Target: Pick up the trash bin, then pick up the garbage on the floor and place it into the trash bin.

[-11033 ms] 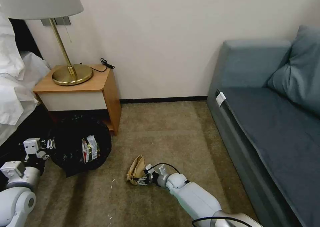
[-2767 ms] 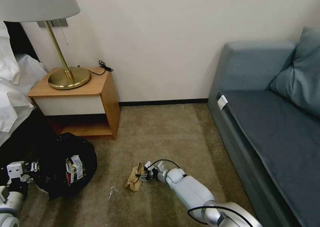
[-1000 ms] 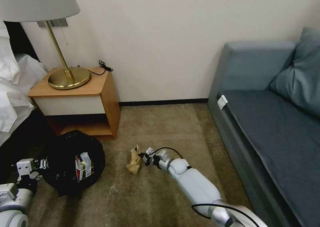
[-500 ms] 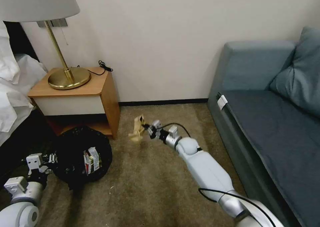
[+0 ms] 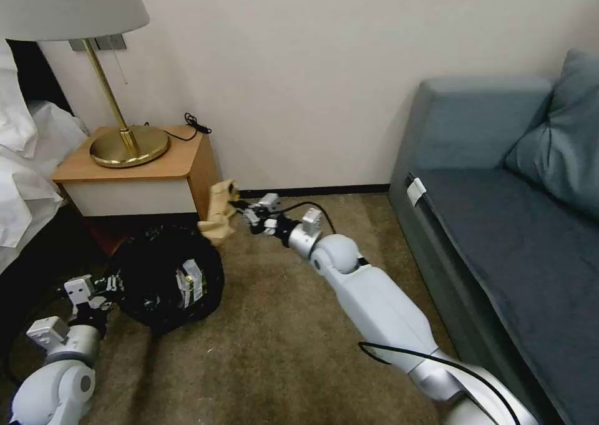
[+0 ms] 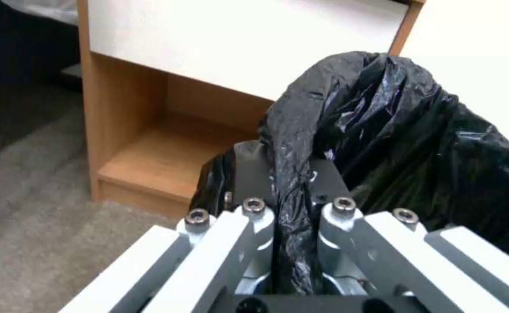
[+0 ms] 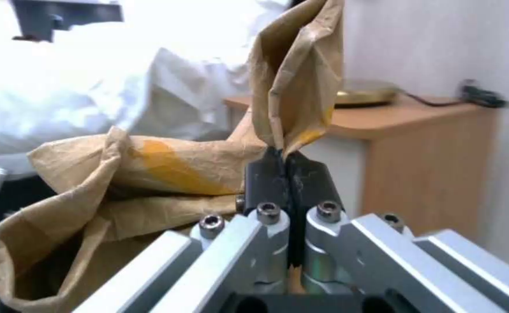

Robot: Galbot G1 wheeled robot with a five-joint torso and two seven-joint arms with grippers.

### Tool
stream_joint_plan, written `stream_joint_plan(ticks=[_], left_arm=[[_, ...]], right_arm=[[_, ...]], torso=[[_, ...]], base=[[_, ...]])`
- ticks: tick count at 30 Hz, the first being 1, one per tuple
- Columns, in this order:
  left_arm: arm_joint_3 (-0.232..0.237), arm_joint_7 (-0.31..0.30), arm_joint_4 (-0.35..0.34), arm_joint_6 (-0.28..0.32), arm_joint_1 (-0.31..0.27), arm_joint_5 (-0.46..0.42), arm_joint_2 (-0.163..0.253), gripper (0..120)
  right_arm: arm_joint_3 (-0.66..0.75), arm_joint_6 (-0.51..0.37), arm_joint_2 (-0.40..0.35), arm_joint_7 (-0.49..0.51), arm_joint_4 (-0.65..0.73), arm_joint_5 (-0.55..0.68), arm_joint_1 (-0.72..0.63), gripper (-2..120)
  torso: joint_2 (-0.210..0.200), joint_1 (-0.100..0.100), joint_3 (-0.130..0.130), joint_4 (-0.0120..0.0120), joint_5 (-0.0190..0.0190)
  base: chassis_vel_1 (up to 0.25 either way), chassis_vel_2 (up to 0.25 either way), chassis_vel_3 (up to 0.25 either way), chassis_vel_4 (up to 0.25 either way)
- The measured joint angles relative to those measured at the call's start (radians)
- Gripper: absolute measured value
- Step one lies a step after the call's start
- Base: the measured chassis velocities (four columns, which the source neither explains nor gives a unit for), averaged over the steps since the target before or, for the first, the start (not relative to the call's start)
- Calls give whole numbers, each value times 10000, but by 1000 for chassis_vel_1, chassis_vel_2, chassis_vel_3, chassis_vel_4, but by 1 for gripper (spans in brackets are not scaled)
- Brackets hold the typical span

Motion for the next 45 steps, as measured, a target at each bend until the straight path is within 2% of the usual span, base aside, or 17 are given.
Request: stream_joint_plan(ticks=[8,13,20,22,23,26,28,30,32,34,35,37,38,44,45], left_arm=[[3,100,110,-47,9,-60,-232,4],[-90,152,127,-126,115,-162,-250,4],[-122,156,121,-136,112,-194,-269,4],[-123,157,104,-136,99,-207,-294,4],[-123,157,104,-136,99,-207,-294,4],[-126,157,97,-136,94,-214,-298,4],[-126,157,97,-136,94,-214,-298,4],[-134,158,101,-136,100,-227,-298,4],[-137,157,103,-137,109,-234,-297,4],[-149,158,109,-153,138,-259,-296,4],[-149,158,109,-153,138,-259,-296,4],[-174,158,120,-169,168,-291,-289,4],[-174,158,120,-169,168,-291,-289,4],[-230,156,156,-235,238,-417,-205,4],[-230,156,156,-235,238,-417,-205,4]], right_arm=[[-654,228,605,-87,-498,-144,-42,0],[-929,685,1190,-223,-1647,-508,-35,0],[-1049,960,1397,-153,-2292,-920,-86,1],[-1130,1071,1364,-138,-2401,-1067,-153,13],[-1130,1071,1364,-138,-2401,-1067,-153,13],[-1150,1092,1288,-118,-2319,-1084,-176,27],[-1146,1092,1282,-109,-2283,-1082,-174,30],[-1125,1086,1254,-101,-2177,-1077,-162,42],[-1124,1084,1237,-114,-2136,-1080,-162,44],[-1145,1082,1156,-161,-2037,-1134,-169,56],[-1145,1082,1156,-161,-2037,-1134,-169,56],[-1227,1028,989,-229,-1905,-1216,-156,66],[-1227,1028,989,-229,-1905,-1216,-156,66],[-1587,394,298,-304,-1451,-875,309,90],[-1587,394,298,-304,-1451,-875,309,90]], torso=[[0,0,0,1,-1],[0,0,0,2,-1],[1,0,0,2,-1],[1,0,0,0,-1],[1,0,0,0,-1],[1,0,0,-1,-1],[1,0,0,-1,-1],[2,0,0,0,1],[1,0,0,0,1],[1,0,0,0,1],[1,0,0,0,1],[1,0,0,1,1],[1,0,0,1,1],[1,0,0,0,2],[1,0,0,0,2]], base=[[0,0,0,0],[0,0,0,0],[0,0,0,0],[0,0,0,0],[0,0,0,0],[0,0,0,0],[0,0,0,0],[0,0,0,0],[0,0,0,0],[0,0,0,0],[0,0,0,0],[0,0,0,0],[0,0,0,0],[0,0,0,0],[0,0,0,0]])
